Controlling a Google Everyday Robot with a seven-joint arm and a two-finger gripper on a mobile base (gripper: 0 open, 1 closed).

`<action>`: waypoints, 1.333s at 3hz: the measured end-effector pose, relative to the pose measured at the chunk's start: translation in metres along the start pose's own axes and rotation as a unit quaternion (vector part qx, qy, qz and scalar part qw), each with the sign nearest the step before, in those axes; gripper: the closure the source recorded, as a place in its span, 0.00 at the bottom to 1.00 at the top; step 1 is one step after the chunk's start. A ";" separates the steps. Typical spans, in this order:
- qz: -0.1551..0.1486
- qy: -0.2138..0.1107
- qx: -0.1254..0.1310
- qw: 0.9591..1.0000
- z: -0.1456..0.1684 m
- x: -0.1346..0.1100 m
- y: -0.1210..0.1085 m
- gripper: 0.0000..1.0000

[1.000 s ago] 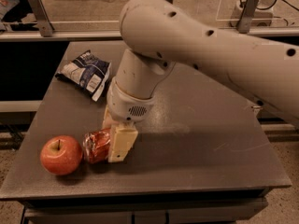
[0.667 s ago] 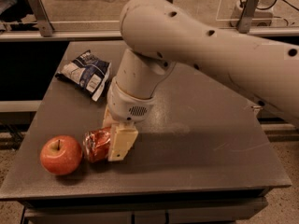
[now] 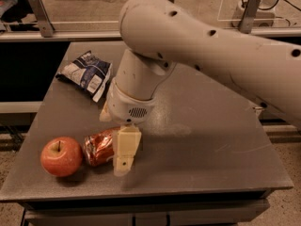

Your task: Move coke can near apple

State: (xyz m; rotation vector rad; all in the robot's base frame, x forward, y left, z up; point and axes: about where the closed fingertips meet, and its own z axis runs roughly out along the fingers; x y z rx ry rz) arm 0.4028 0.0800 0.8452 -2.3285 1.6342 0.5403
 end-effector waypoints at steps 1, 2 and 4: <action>0.000 0.000 0.000 1.000 0.000 0.000 0.000 0.00; 0.005 -0.006 0.019 1.000 -0.013 0.016 0.004 0.00; 0.055 0.005 0.072 0.996 -0.043 0.060 0.021 0.00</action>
Offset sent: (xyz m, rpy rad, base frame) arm 0.0098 -0.0567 0.0114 0.0589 -0.0585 -0.0716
